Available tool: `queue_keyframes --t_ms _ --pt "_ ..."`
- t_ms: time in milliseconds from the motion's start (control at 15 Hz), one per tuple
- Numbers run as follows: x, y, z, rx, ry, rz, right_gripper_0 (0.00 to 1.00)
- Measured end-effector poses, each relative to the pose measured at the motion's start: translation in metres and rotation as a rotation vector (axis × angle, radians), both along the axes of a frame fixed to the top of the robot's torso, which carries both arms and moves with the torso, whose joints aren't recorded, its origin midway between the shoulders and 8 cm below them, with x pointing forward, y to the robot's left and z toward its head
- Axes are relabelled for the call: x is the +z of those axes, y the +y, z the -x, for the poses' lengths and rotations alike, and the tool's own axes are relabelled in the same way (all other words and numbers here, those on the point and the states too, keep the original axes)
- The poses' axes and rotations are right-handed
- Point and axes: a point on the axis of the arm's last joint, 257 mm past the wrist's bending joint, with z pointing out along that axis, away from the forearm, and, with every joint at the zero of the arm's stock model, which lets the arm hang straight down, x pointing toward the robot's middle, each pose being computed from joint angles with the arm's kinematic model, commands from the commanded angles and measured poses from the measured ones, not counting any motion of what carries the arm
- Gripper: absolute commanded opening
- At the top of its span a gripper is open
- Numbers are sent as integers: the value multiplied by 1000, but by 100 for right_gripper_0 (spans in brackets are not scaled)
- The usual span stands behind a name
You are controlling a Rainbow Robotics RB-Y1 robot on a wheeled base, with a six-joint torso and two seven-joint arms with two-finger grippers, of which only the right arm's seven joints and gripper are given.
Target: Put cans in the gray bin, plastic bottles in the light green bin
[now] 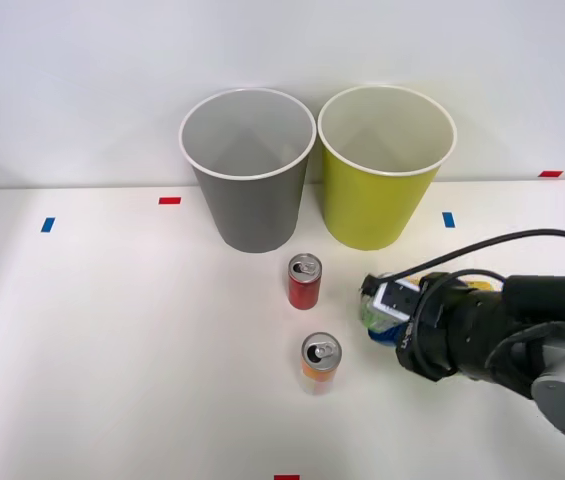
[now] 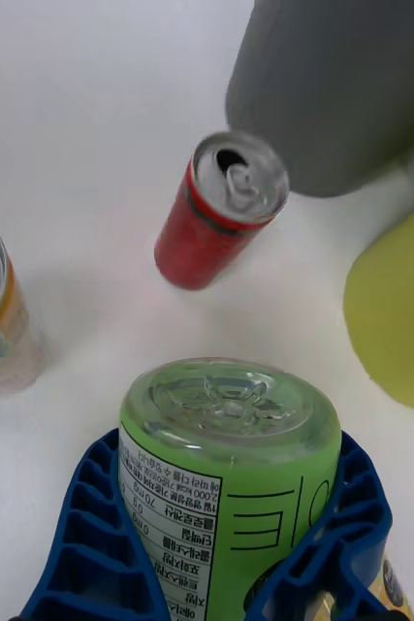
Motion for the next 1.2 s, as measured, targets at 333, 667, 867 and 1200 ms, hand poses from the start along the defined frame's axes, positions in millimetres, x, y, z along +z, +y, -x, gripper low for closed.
queue_keyframes --t_ms 333,667,867,1200 --pt "67 6 -11 -67 -65 -283 0" --pt "136 3 -27 -99 -130 -520 0" --pt "175 10 -34 -116 -148 -667 0" --pt "251 22 -64 -172 -199 -884 0"
